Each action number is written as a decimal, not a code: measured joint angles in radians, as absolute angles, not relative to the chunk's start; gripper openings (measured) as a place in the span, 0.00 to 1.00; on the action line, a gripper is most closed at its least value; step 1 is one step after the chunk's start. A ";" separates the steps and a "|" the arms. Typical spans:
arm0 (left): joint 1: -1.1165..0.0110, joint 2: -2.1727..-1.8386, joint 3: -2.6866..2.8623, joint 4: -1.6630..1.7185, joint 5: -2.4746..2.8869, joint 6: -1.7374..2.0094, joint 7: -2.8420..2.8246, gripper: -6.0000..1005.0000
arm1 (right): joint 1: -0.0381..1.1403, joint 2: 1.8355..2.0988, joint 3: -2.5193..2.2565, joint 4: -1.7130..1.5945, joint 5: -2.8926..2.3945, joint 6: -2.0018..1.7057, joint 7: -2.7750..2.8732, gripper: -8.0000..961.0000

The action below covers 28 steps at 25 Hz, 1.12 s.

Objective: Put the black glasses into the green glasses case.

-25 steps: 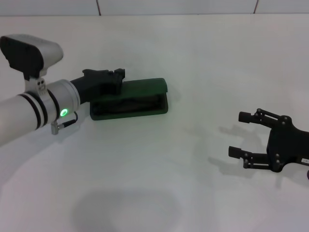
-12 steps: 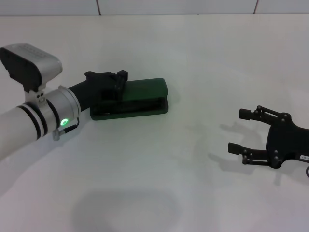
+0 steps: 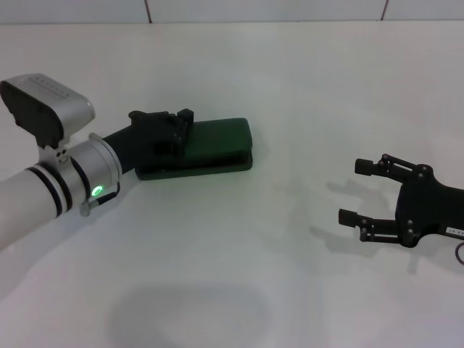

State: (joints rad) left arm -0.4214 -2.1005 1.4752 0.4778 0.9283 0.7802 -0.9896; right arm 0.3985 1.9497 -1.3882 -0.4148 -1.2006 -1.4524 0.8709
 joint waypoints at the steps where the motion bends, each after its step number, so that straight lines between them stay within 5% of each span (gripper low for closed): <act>1: -0.422 -2.101 1.475 0.473 0.928 0.781 -0.984 0.01 | 0.399 1.950 -1.388 -0.415 -1.201 -1.452 0.871 0.91; 10: -0.424 -2.092 1.471 0.492 0.922 0.863 -1.054 0.01 | 0.399 1.950 -1.388 -0.414 -1.201 -1.452 0.873 0.91; 19: -0.477 -2.006 1.459 0.586 1.115 0.956 -1.464 0.01 | 0.401 1.943 -1.375 -0.421 -1.204 -1.456 0.898 0.91; 28: -0.412 -1.997 1.346 0.630 1.220 1.089 -1.314 0.29 | 0.403 1.933 -1.328 -0.424 -1.209 -1.455 0.912 0.91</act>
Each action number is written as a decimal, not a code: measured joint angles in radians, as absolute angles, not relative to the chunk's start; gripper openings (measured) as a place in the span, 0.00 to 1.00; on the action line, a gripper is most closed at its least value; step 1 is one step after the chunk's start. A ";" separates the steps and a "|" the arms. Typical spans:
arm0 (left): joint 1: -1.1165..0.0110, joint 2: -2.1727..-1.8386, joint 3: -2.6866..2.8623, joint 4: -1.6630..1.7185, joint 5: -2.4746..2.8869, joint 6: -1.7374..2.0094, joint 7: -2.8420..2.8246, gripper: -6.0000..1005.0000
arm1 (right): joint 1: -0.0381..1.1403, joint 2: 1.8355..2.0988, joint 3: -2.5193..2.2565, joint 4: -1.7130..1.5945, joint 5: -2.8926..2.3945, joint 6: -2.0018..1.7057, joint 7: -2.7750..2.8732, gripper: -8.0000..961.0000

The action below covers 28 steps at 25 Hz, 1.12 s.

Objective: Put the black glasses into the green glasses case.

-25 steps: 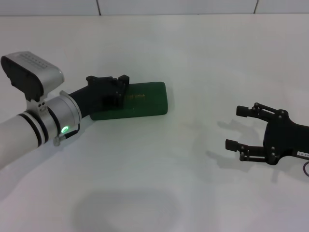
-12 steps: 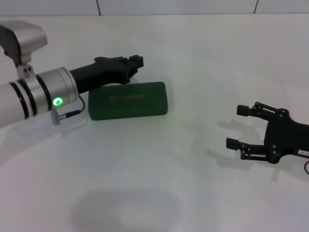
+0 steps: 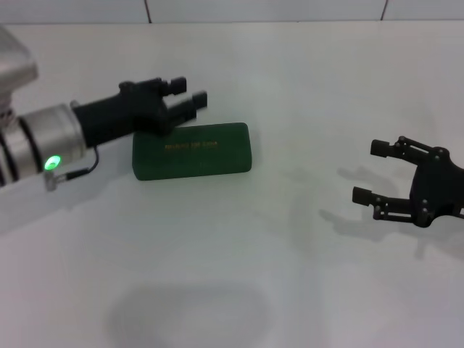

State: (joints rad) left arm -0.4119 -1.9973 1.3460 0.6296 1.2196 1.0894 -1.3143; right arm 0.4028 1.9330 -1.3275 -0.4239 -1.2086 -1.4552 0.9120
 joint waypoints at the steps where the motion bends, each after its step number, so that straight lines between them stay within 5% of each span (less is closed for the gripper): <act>1: -0.396 -1.994 1.345 0.640 1.232 1.120 -1.286 0.32 | 0.403 1.931 -1.327 -0.424 -1.208 -1.456 0.912 0.91; 2: -0.378 -1.991 1.343 0.655 1.246 1.152 -1.259 0.35 | 0.404 1.928 -1.326 -0.425 -1.208 -1.457 0.913 0.91; 4: -0.343 -1.988 1.338 0.682 1.283 1.208 -1.219 0.62 | 0.404 1.924 -1.326 -0.425 -1.208 -1.463 0.912 0.91; 8: -0.257 -1.987 1.334 0.749 1.382 1.303 -1.205 0.70 | 0.399 1.924 -1.326 -0.427 -1.243 -1.493 0.902 0.91; 15: -0.148 -1.996 1.269 0.760 1.437 1.389 -1.201 0.84 | 0.355 1.973 -1.329 -0.426 -1.315 -1.506 0.863 0.91; 28: -0.120 -2.013 1.034 0.747 1.647 1.483 -1.255 0.88 | 0.353 1.994 -1.334 -0.422 -1.354 -1.494 0.857 0.91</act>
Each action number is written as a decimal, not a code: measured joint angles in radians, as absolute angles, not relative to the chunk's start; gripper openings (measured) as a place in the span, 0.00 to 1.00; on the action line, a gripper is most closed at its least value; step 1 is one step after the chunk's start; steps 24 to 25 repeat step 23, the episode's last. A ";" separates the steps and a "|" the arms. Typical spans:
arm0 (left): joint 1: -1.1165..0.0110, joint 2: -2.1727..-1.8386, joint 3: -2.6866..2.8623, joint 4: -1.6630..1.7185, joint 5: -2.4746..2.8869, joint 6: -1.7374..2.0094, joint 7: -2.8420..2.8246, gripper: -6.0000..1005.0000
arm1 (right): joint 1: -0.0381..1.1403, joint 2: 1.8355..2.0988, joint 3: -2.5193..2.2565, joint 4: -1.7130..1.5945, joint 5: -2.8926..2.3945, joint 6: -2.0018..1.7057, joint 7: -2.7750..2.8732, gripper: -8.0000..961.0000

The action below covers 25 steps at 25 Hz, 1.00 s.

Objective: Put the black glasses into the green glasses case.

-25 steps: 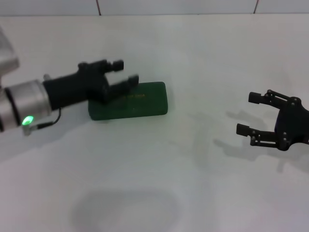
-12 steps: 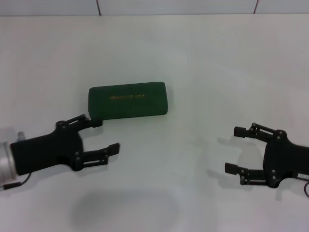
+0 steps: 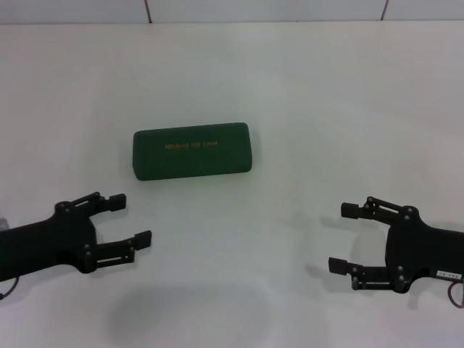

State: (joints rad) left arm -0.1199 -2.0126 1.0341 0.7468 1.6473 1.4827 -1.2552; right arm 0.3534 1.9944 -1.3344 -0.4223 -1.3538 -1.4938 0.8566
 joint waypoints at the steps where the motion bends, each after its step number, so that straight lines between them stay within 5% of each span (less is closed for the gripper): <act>1: -0.120 -2.013 1.034 0.747 1.647 1.483 -1.255 0.88 | 0.354 1.995 -1.334 -0.423 -1.354 -1.494 0.857 0.91; 12: -0.095 -2.011 0.920 0.758 1.690 1.584 -1.259 0.88 | 0.385 1.988 -1.325 -0.425 -1.349 -1.488 0.861 0.91; 25: -0.102 -2.005 0.893 0.760 1.744 1.650 -1.263 0.88 | 0.450 1.948 -1.330 -0.426 -1.365 -1.502 0.886 0.91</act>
